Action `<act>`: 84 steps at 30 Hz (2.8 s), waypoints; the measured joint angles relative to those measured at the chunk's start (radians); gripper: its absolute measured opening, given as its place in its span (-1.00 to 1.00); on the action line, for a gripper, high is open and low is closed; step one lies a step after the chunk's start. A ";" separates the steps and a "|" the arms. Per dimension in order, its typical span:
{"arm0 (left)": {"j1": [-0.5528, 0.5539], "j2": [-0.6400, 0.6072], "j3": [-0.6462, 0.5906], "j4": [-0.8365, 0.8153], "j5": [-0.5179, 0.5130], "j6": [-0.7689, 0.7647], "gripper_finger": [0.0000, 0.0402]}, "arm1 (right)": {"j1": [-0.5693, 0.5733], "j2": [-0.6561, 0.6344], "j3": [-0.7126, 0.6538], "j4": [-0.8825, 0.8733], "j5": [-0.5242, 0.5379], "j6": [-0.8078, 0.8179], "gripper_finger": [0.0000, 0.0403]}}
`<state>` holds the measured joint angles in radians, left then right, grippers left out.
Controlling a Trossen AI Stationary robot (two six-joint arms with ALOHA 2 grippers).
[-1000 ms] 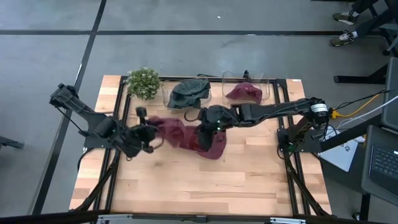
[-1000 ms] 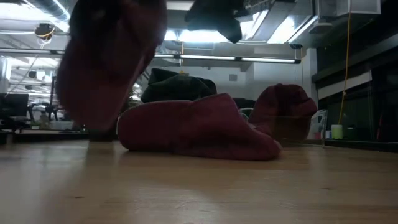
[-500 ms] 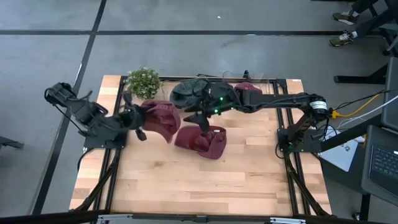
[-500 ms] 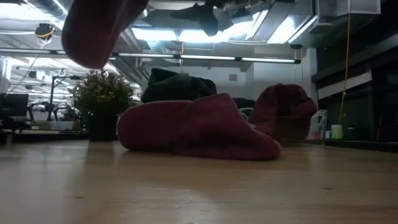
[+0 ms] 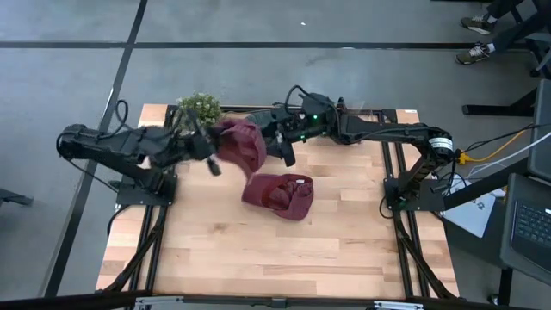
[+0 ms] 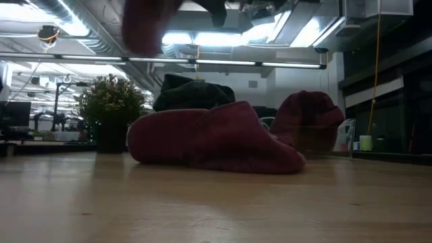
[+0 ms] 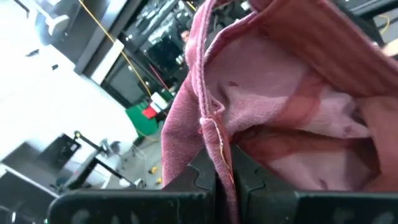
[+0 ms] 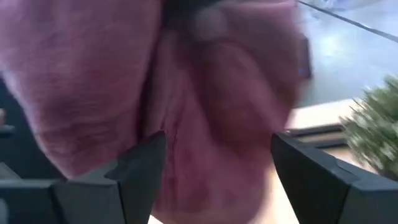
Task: Pick & Place hat
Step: Put the bottom red cap on the red cap in the right transparent bin
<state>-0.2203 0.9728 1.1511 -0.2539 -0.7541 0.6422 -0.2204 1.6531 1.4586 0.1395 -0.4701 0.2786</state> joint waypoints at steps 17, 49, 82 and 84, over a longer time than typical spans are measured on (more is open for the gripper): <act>0.203 0.153 0.000 0.172 0.326 -0.013 -0.96 | -0.038 0.000 0.000 0.119 0.003 -0.027 0.43; 0.204 0.032 0.001 0.047 0.098 -0.006 -0.89 | -0.072 0.001 0.000 0.073 -0.031 -0.033 -0.95; 0.203 -0.072 -0.001 0.007 0.372 -0.356 -0.01 | -0.102 -0.148 0.003 -0.447 0.326 -0.364 -0.95; 0.203 -0.059 -0.001 0.111 0.367 -0.291 -0.02 | -0.091 -0.153 0.032 -0.469 0.330 -0.386 -0.95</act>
<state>-0.0169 0.9137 1.1500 -0.1430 -0.3870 0.3512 -0.3115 1.5002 1.4905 -0.3297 -0.1402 -0.1070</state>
